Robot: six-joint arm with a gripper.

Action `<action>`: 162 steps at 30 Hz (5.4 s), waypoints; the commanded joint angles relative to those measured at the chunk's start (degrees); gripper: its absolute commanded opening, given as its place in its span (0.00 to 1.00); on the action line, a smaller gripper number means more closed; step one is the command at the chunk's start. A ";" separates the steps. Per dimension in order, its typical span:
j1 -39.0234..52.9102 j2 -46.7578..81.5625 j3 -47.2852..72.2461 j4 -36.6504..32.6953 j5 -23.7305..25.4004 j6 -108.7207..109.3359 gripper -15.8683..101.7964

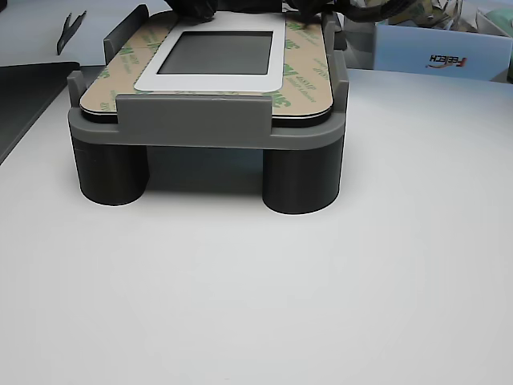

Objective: Peel off protective film from adhesive tape.

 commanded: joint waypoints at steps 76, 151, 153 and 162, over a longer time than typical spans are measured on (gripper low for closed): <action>0.26 6.33 5.19 -3.69 -0.44 -3.69 0.09; -4.22 9.14 12.92 -9.58 -1.93 -5.98 0.10; -4.22 9.67 10.99 -6.77 -0.97 -5.54 0.16; -4.13 18.11 2.72 11.95 5.98 3.52 0.96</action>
